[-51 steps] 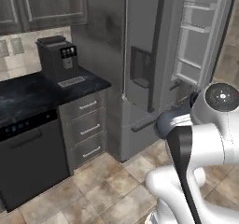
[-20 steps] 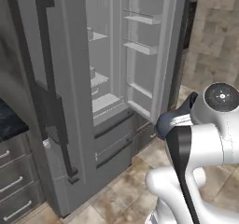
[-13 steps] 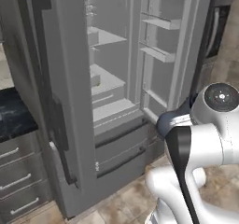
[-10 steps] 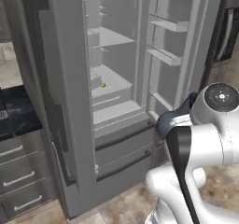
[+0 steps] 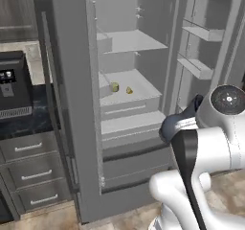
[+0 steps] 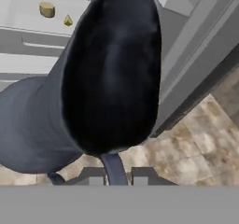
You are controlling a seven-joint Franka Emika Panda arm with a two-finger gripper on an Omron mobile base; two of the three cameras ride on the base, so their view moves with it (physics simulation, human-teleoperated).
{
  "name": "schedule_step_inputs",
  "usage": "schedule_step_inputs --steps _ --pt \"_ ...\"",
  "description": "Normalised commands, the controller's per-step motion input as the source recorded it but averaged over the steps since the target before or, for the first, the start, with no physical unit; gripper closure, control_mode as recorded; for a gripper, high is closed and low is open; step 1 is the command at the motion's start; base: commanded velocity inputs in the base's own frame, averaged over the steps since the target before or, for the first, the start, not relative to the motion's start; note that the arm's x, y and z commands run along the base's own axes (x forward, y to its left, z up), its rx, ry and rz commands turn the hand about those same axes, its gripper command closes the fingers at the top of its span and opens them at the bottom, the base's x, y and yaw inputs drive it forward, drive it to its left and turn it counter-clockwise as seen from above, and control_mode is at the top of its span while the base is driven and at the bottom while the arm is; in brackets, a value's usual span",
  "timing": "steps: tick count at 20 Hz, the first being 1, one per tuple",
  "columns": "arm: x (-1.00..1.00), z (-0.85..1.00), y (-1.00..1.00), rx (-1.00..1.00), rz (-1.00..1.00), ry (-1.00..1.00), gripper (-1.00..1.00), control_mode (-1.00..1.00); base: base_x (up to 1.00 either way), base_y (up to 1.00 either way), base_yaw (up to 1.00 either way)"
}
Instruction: Move the cheese and lemon wedge from the top shelf to the second highest shelf to make space. Then, place the pitcher from the counter on the cleared top shelf.
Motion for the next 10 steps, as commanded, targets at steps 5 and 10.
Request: schedule_step_inputs --steps 5,10 --pt "0.00 0.00 0.00 0.00 0.00 0.00 1.00 1.00 0.49 -0.19 0.32" --pt "0.00 0.00 0.00 0.00 0.00 0.00 1.00 1.00 0.50 -0.29 0.11"
